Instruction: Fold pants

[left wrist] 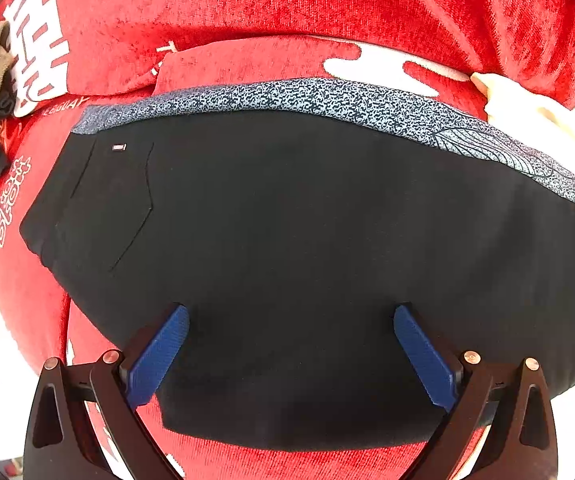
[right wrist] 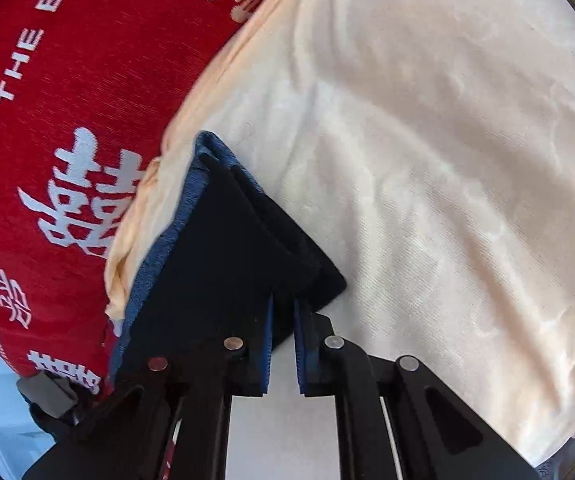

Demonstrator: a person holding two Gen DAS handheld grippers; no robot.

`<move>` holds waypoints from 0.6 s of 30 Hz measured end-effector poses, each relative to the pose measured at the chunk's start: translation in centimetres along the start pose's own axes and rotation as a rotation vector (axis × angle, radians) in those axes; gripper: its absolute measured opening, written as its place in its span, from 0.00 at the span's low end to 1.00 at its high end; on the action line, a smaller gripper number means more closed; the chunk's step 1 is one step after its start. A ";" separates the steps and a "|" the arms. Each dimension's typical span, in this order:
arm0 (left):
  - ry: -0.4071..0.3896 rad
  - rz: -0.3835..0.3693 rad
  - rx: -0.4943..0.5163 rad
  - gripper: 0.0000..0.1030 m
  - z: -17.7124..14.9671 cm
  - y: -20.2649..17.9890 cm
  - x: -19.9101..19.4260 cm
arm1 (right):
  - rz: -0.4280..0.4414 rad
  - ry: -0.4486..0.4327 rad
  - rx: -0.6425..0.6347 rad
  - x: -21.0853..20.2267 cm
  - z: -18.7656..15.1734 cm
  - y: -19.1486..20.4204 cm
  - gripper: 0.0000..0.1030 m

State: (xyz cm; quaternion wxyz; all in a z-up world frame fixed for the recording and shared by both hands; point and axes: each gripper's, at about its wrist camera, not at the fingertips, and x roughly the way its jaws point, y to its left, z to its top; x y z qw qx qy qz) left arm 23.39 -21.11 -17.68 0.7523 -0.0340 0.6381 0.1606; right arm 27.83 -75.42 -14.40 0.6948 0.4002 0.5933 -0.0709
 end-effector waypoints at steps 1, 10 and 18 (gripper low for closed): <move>-0.002 -0.001 0.003 1.00 0.0 -0.1 0.0 | 0.007 -0.009 0.008 -0.2 -0.1 -0.1 0.08; 0.055 -0.064 0.007 1.00 -0.2 1.3 -0.6 | 0.021 0.099 -0.128 -1.3 -4.8 4.9 0.36; 0.043 -0.099 -0.062 1.00 0.7 10.4 -1.7 | 0.228 0.333 -0.202 5.0 -15.2 12.9 0.42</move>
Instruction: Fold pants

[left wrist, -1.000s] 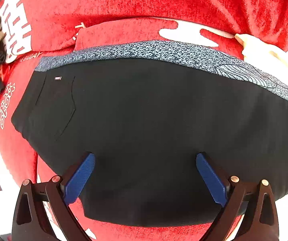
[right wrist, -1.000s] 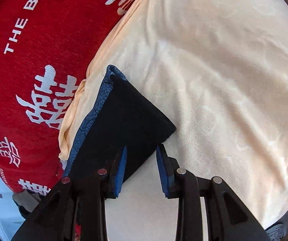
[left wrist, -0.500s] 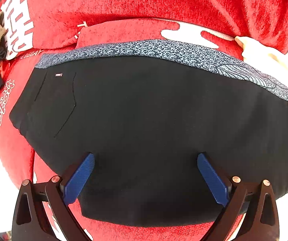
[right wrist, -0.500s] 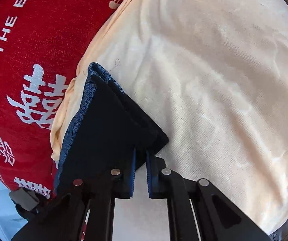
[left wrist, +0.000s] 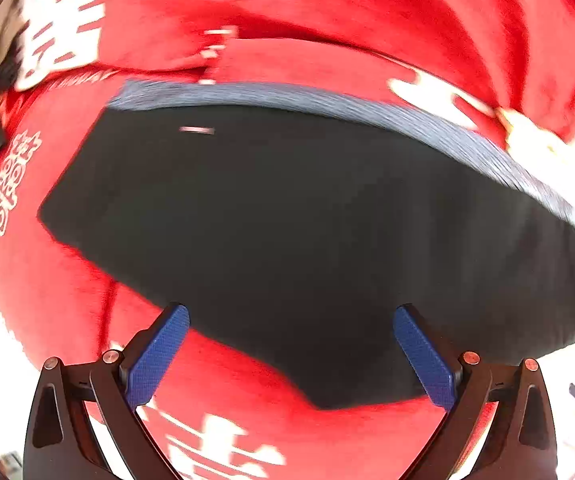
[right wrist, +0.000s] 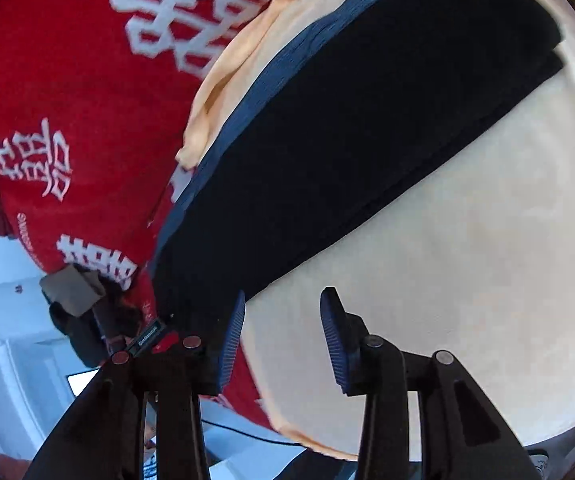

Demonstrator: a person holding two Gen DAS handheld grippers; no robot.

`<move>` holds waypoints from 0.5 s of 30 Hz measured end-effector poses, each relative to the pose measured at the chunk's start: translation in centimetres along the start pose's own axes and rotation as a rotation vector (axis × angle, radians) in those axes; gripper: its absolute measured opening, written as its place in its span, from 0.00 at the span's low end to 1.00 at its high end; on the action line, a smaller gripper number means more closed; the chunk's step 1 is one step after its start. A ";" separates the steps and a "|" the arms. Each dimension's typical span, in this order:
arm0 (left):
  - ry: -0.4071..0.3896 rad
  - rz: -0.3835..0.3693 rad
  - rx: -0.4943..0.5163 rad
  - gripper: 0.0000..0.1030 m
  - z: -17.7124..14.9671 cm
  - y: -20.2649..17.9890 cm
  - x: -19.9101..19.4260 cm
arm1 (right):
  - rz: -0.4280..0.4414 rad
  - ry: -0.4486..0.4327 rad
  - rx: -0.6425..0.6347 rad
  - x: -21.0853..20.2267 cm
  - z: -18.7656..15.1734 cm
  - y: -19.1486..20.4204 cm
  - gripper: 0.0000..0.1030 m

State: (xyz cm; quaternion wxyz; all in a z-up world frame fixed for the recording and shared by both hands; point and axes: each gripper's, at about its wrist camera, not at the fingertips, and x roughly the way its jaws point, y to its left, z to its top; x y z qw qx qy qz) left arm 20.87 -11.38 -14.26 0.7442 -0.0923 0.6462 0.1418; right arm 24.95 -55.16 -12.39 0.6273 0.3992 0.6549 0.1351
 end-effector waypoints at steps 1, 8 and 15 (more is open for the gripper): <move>-0.003 0.006 -0.011 1.00 0.5 1.2 -0.1 | 0.033 0.031 -0.005 2.0 -0.9 1.2 0.42; -0.125 0.139 0.054 1.00 6.2 9.7 1.3 | 0.194 0.187 0.038 16.2 -5.5 7.6 0.42; -0.109 0.101 0.048 1.00 6.8 15.1 7.5 | 0.189 0.187 0.108 23.0 -7.1 9.2 0.42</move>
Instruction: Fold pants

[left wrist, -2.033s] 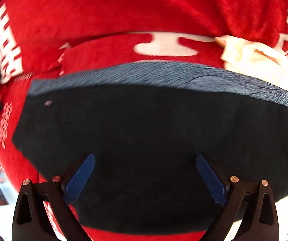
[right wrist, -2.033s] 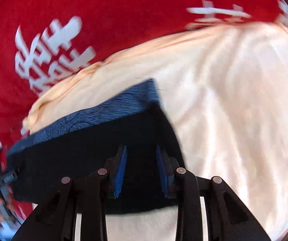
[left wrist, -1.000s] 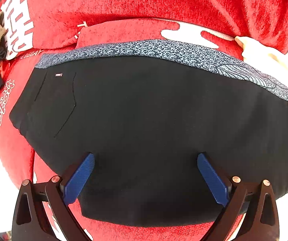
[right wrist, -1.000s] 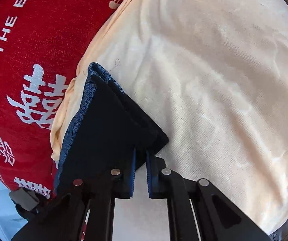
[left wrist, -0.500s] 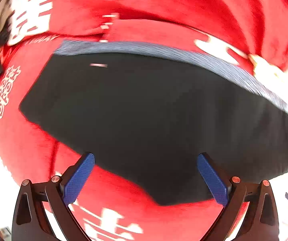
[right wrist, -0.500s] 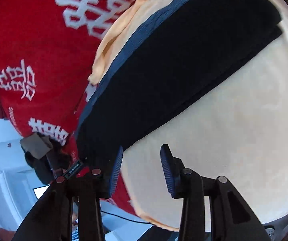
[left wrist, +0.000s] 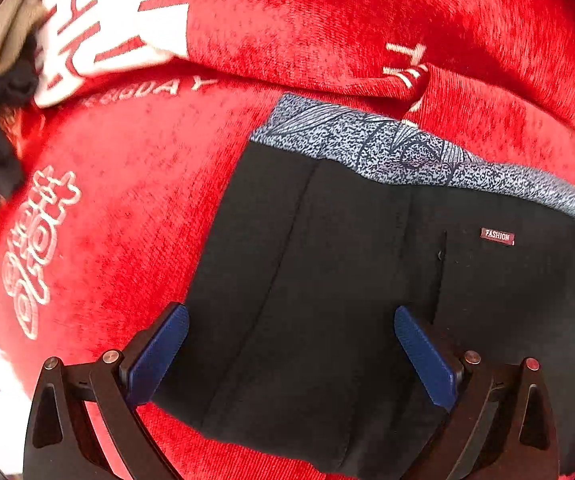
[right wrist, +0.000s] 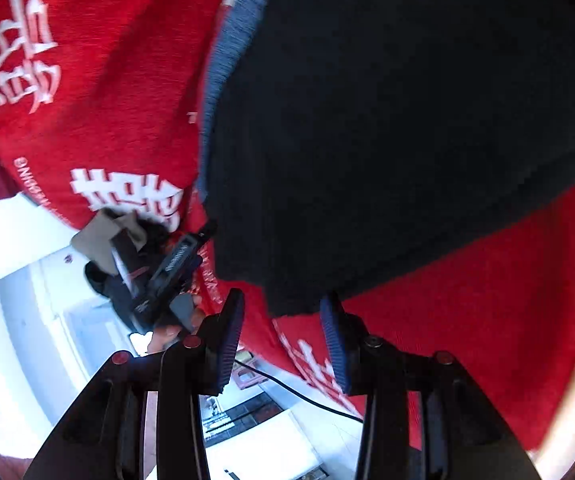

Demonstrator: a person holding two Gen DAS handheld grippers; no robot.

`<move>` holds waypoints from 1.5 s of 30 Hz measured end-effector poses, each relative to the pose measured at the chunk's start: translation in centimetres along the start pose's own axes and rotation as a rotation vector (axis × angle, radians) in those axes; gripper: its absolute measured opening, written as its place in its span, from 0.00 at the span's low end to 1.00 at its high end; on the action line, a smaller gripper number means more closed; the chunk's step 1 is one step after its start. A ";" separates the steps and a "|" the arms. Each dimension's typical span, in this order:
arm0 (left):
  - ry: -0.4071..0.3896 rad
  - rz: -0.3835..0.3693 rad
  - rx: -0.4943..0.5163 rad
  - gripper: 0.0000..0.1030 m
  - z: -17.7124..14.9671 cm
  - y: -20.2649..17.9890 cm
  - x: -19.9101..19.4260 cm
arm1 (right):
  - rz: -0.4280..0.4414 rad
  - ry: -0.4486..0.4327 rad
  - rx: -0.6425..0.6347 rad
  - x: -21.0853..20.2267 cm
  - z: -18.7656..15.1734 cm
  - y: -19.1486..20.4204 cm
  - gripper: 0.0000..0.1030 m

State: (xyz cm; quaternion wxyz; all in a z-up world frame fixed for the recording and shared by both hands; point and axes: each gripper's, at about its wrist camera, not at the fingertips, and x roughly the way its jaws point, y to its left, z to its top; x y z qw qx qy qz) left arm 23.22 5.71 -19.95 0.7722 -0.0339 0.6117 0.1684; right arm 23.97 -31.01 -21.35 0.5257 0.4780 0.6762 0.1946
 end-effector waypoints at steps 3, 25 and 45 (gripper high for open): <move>-0.033 -0.005 0.030 1.00 -0.4 -0.2 0.0 | 0.008 -0.023 -0.009 0.3 -0.3 0.3 0.42; -0.080 -0.040 0.124 1.00 -2.2 -2.3 -8.3 | -0.348 -0.059 -0.153 -1.8 -1.0 3.8 0.15; -0.116 -0.202 0.280 1.00 -1.9 -15.5 -10.3 | -0.724 -0.251 -0.597 -7.4 2.0 9.1 0.30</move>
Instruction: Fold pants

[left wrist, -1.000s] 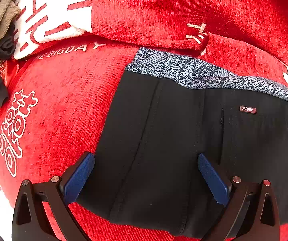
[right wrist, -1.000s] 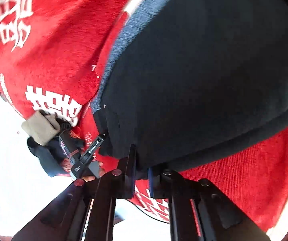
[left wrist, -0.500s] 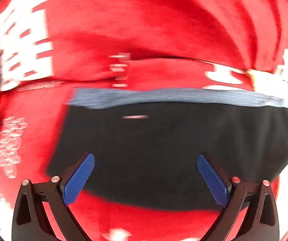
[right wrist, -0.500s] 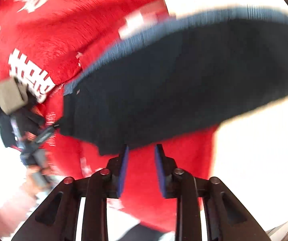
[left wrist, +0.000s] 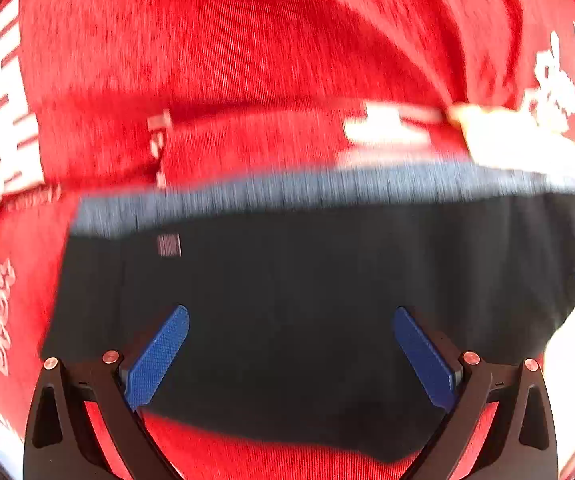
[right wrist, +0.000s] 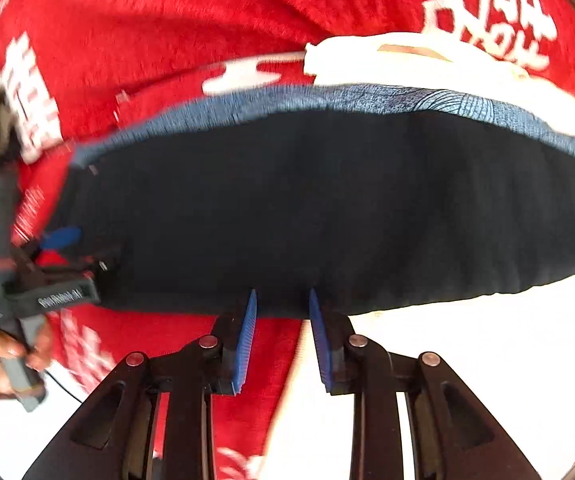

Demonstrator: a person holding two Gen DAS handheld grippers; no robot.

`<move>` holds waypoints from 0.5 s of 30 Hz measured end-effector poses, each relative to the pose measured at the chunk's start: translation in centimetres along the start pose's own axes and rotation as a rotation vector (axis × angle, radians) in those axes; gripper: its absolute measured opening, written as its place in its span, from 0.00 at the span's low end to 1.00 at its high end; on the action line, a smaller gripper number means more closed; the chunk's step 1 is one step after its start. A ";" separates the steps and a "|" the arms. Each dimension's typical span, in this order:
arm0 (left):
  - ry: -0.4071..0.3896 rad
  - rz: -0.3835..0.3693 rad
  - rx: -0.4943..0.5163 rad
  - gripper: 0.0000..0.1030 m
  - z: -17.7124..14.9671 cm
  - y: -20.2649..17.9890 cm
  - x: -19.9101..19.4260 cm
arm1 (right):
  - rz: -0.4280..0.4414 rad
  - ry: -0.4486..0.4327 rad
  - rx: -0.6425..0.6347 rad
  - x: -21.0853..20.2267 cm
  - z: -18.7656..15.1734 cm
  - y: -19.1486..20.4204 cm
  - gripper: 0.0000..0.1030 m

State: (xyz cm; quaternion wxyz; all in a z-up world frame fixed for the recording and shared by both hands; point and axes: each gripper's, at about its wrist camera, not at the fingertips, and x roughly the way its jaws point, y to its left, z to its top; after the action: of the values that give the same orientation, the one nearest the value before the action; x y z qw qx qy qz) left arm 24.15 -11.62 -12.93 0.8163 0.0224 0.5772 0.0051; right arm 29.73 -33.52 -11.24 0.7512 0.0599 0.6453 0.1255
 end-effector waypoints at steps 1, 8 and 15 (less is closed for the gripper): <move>-0.013 0.006 -0.017 1.00 1.6 0.2 0.6 | 0.007 -0.017 -0.008 -0.2 1.2 0.1 0.30; 0.007 0.124 -0.163 1.00 6.0 1.7 7.4 | 0.047 -0.018 -0.037 4.2 9.2 0.6 0.30; 0.031 0.211 -0.257 1.00 6.5 5.8 8.2 | -0.014 -0.040 -0.059 7.1 11.2 -0.4 0.26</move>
State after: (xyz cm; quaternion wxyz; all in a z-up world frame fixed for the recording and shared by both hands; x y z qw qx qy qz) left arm 33.06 -5.71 -18.23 0.7984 -0.0217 0.5787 0.1651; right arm 41.74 -31.17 -16.35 0.7664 0.0358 0.6264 0.1380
